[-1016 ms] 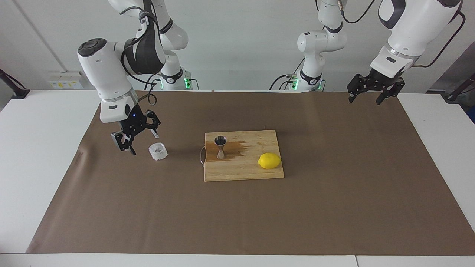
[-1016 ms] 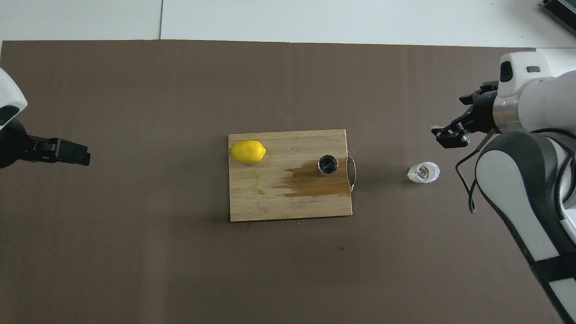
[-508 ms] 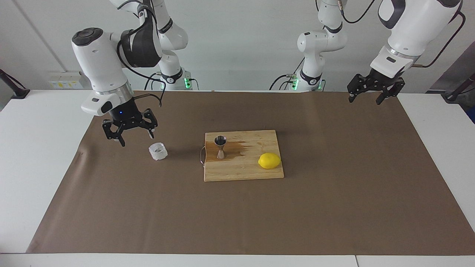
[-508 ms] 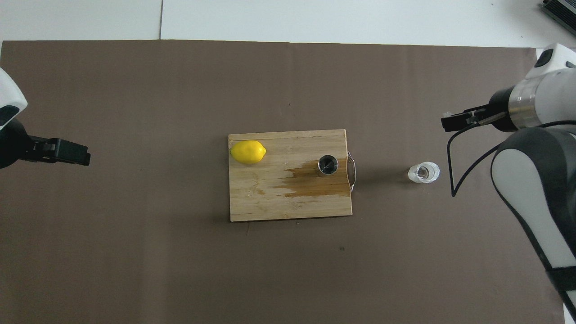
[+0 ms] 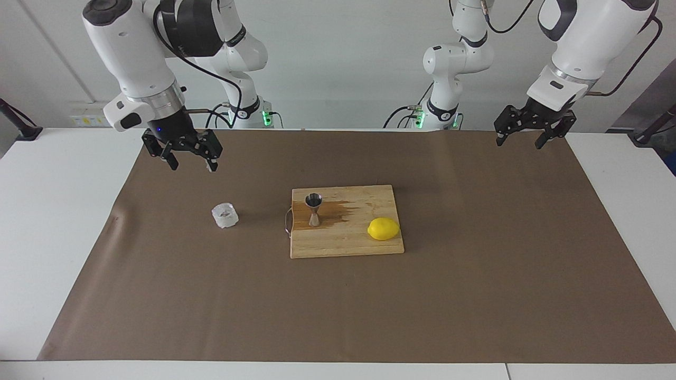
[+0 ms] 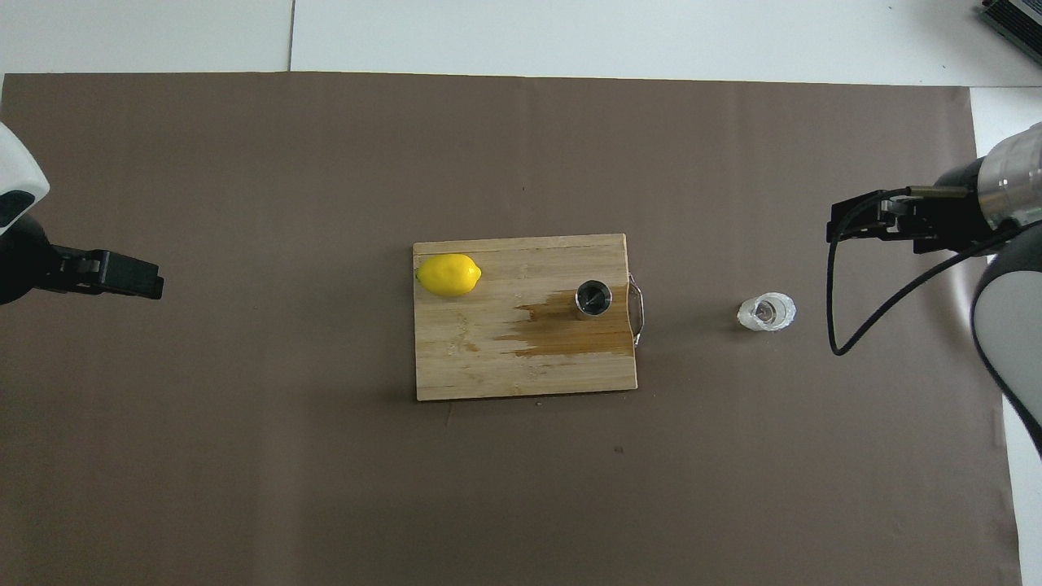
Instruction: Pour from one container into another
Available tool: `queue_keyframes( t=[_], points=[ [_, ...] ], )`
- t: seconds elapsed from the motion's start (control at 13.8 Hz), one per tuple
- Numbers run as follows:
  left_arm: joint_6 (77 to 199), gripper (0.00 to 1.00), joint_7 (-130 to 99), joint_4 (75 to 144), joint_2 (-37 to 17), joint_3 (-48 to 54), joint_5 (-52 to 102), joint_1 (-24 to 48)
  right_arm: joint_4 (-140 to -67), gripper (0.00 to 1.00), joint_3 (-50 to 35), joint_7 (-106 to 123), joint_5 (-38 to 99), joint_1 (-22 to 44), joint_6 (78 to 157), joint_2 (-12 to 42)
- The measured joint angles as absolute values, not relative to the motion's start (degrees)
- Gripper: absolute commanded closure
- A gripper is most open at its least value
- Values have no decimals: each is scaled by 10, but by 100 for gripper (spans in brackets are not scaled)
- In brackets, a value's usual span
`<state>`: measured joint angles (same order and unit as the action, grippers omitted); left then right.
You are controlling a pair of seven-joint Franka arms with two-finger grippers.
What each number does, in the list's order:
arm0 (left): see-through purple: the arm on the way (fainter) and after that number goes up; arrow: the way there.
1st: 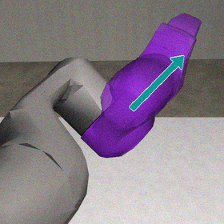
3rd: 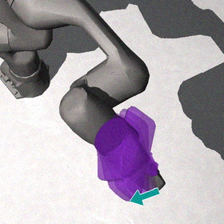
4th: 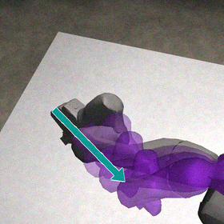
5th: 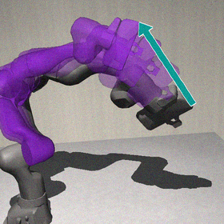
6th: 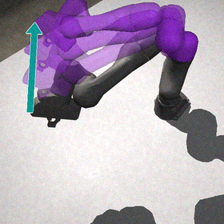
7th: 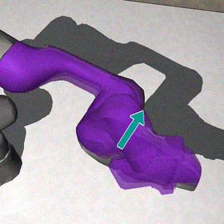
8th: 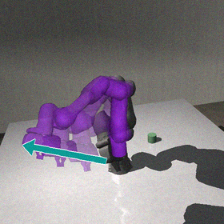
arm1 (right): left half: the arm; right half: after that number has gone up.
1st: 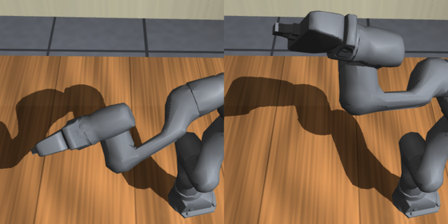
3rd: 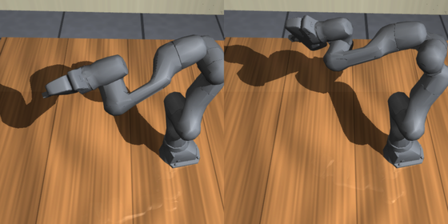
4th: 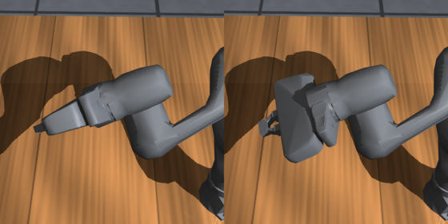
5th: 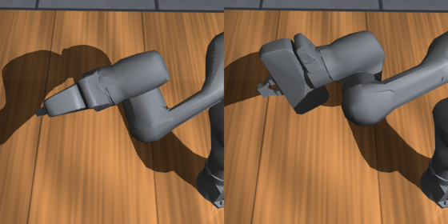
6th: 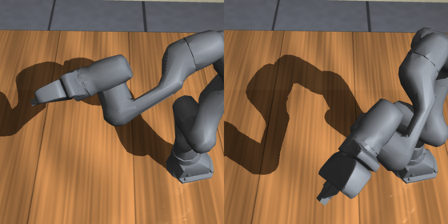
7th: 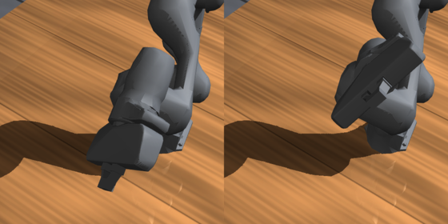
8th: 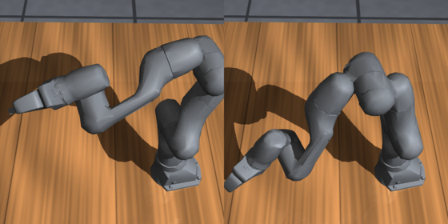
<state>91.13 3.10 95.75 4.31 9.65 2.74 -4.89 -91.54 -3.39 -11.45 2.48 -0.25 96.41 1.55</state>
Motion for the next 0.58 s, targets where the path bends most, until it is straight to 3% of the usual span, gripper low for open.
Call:
queue_keyframes(
  t=[0.58],
  points=[
    [911, 0, 31, 958, 43, 97, 27, -49, -906, 0, -34, -140, 25, -2, 921, -24]
  ],
)
